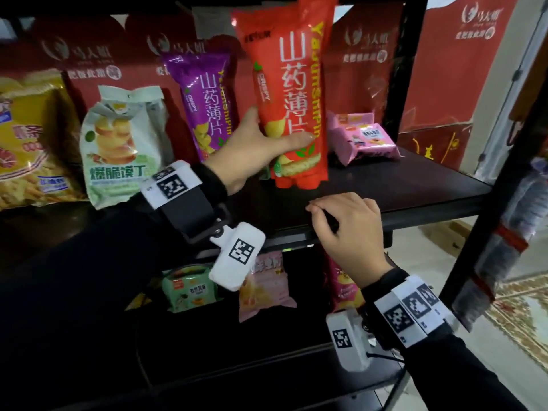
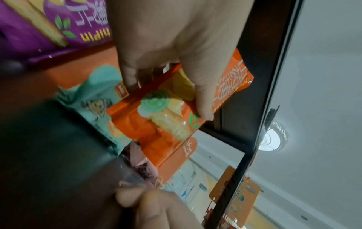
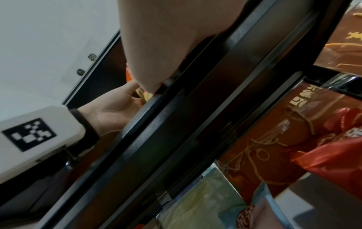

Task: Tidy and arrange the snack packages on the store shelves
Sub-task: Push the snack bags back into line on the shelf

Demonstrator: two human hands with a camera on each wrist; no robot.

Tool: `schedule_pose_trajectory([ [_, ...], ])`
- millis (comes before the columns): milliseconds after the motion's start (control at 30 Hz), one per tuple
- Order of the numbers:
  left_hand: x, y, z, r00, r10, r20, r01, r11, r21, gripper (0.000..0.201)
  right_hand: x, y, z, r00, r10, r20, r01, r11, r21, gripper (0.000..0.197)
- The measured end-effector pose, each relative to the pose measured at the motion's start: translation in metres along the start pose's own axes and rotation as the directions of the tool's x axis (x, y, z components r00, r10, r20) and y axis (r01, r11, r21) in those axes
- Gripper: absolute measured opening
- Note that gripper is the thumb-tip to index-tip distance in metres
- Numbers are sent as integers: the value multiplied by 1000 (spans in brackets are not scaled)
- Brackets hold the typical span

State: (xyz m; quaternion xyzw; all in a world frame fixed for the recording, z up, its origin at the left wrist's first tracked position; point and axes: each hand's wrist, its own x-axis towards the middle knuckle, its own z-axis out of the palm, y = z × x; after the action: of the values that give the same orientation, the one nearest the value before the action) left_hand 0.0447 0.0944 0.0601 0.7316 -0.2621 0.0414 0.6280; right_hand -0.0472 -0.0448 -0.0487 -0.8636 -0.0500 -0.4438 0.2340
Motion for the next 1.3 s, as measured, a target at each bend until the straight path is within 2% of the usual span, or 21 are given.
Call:
schedule_pose_trajectory([
  [100,-3,5,-35,988,38,-149,-43,999,-33,66,5,-7,5,999,36,22,-36,999,-21,19],
  [200,8,9,-63,950,35,-311,-44,999,-23,65,12,-17,12,995,16,94,-14,1000,-21,20],
  [300,26,4,-80,899,-29,-437,21,999,-25,53,16,-23,18,991,7,137,-5,1000,-20,18],
  [367,35,-3,-84,874,-130,-468,98,991,-92,53,15,-23,20,992,15,122,-12,999,-30,20],
  [433,41,-12,-83,864,-210,-457,165,977,-137,33,13,-21,21,996,-4,84,7,999,-34,24],
  [467,44,-17,-83,862,-249,-441,218,969,-120,30,12,-21,21,998,-15,68,17,999,-34,26],
  [500,45,-21,-80,858,-286,-427,279,957,-80,34,11,-21,21,998,-20,54,21,999,-30,27],
  [533,44,-26,-79,848,-311,-428,327,944,-39,47,9,-21,22,999,-23,41,24,999,-22,28],
  [600,45,-35,-78,842,-347,-414,364,931,-40,69,8,-21,23,1000,-29,10,29,1000,-10,26],
  [667,44,-41,-78,848,-368,-382,359,928,-98,71,7,-20,24,999,-31,-12,31,999,-5,24],
  [733,43,-44,-80,839,-369,-401,390,920,-32,72,7,-20,24,999,-28,-16,28,1000,-4,23],
  [800,44,-45,-82,845,-335,-416,389,920,49,87,7,-20,24,1000,-27,-13,27,1000,-4,23],
  [900,45,-46,-84,856,-312,-412,363,930,51,106,7,-20,23,999,-32,-10,32,999,1,23],
  [1033,49,-47,-85,885,-329,-330,327,943,-61,101,6,-19,23,999,-39,4,39,999,14,24],
  [1167,54,-48,-88,891,-331,-312,322,943,-83,96,6,-18,22,998,-58,19,58,998,19,34],
  [1300,59,-47,-95,891,-325,-317,322,945,-62,92,7,-18,22,999,-37,15,37,999,12,26],
])
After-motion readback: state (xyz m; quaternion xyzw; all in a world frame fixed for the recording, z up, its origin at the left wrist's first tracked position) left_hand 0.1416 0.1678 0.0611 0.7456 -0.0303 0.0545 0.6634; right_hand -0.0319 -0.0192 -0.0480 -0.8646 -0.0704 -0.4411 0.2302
